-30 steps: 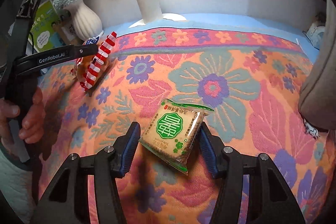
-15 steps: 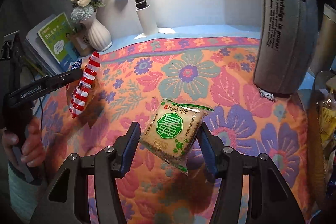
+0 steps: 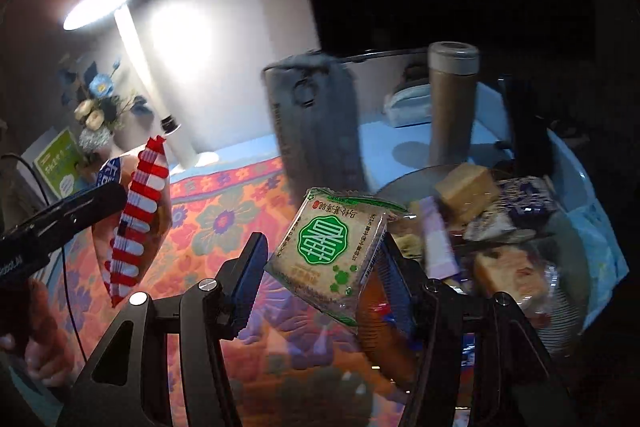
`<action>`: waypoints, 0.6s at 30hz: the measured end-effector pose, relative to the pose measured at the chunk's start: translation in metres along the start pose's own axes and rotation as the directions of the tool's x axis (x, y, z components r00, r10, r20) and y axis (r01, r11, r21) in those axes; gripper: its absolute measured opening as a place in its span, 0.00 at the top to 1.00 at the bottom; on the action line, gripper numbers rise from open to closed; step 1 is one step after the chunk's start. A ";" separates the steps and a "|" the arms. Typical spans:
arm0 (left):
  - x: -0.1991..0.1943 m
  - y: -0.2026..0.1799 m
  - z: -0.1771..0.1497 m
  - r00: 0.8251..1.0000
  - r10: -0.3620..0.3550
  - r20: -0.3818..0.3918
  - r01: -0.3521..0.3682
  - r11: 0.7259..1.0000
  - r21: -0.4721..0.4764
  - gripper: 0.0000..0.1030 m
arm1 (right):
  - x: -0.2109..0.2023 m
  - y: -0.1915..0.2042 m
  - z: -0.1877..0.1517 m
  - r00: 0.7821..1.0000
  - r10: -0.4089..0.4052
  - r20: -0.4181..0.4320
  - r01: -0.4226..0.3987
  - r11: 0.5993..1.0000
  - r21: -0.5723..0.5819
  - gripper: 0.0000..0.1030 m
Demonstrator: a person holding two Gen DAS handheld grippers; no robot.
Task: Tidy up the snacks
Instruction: 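Carry both packets over the glass bowl and open both tools to release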
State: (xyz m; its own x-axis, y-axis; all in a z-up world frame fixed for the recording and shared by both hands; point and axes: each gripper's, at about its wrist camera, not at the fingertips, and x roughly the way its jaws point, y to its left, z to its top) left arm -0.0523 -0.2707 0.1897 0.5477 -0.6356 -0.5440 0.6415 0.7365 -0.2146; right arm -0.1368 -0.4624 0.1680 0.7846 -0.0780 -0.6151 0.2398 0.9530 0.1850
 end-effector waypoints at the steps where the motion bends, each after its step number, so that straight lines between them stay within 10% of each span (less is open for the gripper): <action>1: 0.009 -0.017 0.004 1.000 -0.027 -0.007 0.028 0.999 0.020 0.48 | -0.005 -0.017 0.002 1.000 -0.021 0.012 0.021 0.999 0.027 0.47; 10: 0.086 -0.130 0.015 0.981 -0.166 -0.095 0.178 0.975 0.136 0.48 | -0.032 -0.152 0.006 0.979 -0.200 0.034 0.186 0.953 0.239 0.47; 18: 0.130 -0.162 0.011 0.968 -0.201 -0.152 0.221 0.967 0.127 0.47 | -0.003 -0.189 0.003 0.984 -0.175 -0.031 0.176 0.943 0.283 0.45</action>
State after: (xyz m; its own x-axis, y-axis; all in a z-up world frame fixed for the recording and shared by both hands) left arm -0.0792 -0.4754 0.1626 0.3193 -0.7283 -0.6063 0.8097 0.5421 -0.2249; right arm -0.1829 -0.6427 0.1370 0.7125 -0.2342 -0.6615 0.5260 0.8022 0.2825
